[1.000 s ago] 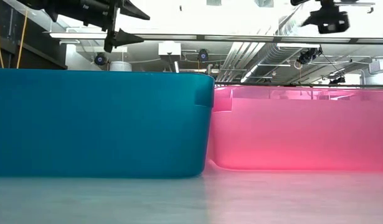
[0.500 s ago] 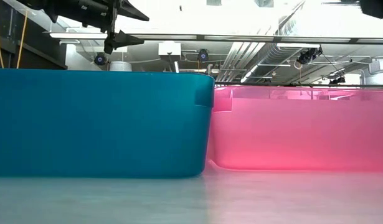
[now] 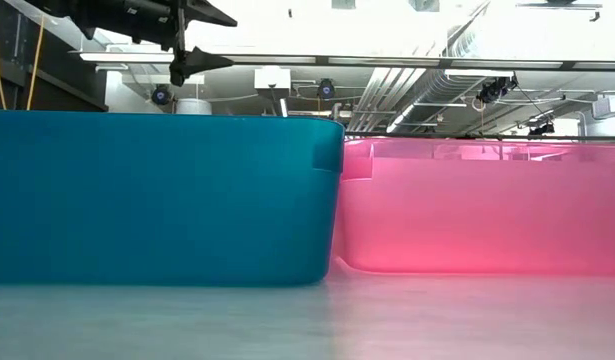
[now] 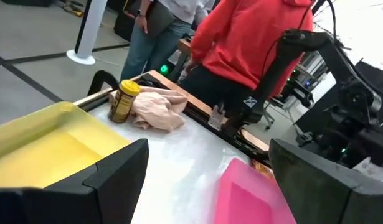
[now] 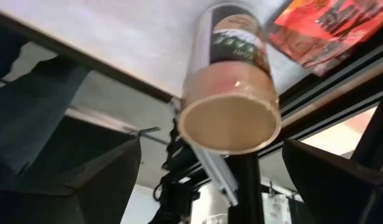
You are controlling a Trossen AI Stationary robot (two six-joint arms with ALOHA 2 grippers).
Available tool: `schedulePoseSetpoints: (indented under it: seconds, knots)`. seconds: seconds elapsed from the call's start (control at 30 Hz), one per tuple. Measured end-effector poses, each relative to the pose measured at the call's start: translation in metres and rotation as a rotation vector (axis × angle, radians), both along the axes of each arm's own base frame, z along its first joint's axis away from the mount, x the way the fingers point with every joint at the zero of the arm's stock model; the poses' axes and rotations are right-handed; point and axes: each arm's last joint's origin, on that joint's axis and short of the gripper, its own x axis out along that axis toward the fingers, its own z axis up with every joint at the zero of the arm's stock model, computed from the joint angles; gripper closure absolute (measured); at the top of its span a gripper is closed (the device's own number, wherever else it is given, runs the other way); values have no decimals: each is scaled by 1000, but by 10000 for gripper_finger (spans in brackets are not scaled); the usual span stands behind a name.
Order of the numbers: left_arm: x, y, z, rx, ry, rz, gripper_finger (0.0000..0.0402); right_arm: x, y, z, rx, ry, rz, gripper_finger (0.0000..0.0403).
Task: Sort spices by type
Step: Put the right golden seasoning bottle into the yellow bin aligned with the other golden seasoning bottle
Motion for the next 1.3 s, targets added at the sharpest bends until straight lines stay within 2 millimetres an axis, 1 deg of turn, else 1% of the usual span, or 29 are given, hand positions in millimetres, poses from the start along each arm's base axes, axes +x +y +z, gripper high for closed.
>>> schedulePoseSetpoints:
  seconds: [0.17,0.37,0.57,0.67,0.73,0.8,0.83,0.87,0.9,0.97,1.07,1.13,1.2,1.3]
  knots:
    - [1,-2,0,-59,-14,1,82,2,7,-16,-48,29,70,16]
    - [4,-8,0,-99,-21,-20,82,5,15,-33,-83,58,133,16]
    - [7,-16,0,-148,-29,-37,82,8,19,-45,-101,57,194,18]
    - [9,-19,0,-149,-32,-30,82,7,19,-45,-84,53,227,38]
    - [9,-19,1,-142,-39,-10,82,6,18,-43,-87,62,229,68]
    - [9,-19,3,-131,-52,-9,82,4,16,-39,-92,69,232,108]
    - [10,-19,3,-122,-57,-10,82,3,15,-37,-95,74,234,128]
    - [10,-19,4,-113,-63,-12,82,3,14,-33,-97,77,232,136]
    - [10,-19,5,-102,-73,-18,82,3,12,-28,-95,75,227,136]
    - [8,-19,10,-66,-92,-31,82,7,9,-10,-63,44,215,136]
    - [2,-17,25,19,-126,-47,82,16,-3,22,-30,-32,177,136]
    - [-3,-14,33,59,-135,-38,82,23,-15,45,-34,-83,130,136]
    - [-9,-13,40,94,-134,-35,82,33,-30,69,-55,-170,62,136]
    - [-18,-11,48,139,-113,-40,82,52,-58,96,-144,-311,-57,136]
